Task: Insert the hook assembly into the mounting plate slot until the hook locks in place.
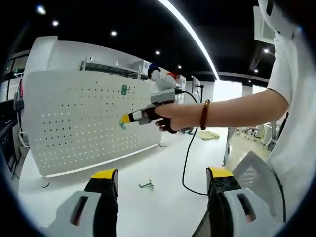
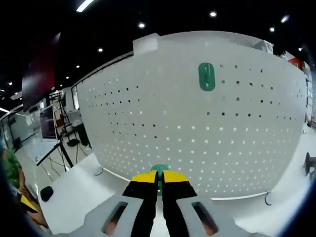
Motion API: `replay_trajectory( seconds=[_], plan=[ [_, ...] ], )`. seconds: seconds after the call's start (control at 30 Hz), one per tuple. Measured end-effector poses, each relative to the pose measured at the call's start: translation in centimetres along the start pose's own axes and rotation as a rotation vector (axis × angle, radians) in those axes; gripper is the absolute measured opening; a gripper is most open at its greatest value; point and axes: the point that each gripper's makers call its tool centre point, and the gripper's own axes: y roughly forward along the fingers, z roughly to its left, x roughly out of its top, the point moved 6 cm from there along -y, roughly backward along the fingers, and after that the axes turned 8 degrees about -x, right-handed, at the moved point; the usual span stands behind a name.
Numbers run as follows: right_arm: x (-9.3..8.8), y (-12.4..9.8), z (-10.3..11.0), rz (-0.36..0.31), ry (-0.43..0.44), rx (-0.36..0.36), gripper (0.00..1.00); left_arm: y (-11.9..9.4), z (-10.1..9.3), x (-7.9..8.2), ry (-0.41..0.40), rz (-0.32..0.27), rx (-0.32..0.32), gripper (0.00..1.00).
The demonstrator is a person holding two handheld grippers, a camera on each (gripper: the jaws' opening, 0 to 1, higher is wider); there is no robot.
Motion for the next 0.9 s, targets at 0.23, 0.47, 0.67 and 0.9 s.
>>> replay_trajectory(
  seconds=[0.23,0.47,0.67,0.9],
  plan=[
    [2.5,-0.2,-0.1,-0.085,-0.005,-0.024,0.01,0.2,-0.2,0.1,0.003,-0.003,-0.002,0.75],
    [4.9,0.3,0.1,-0.167,-0.020,-0.046,0.01,0.1,-0.3,0.0,0.001,-0.004,0.001,0.75],
    [6.6,0.8,0.3,-0.228,-0.018,-0.062,0.01,-0.2,0.0,0.1,0.003,-0.010,0.012,0.75],
    [8.1,1.3,0.5,-0.261,-0.052,-0.067,0.01,-0.3,0.3,-0.3,-0.008,-0.004,0.019,0.75]
  ],
)
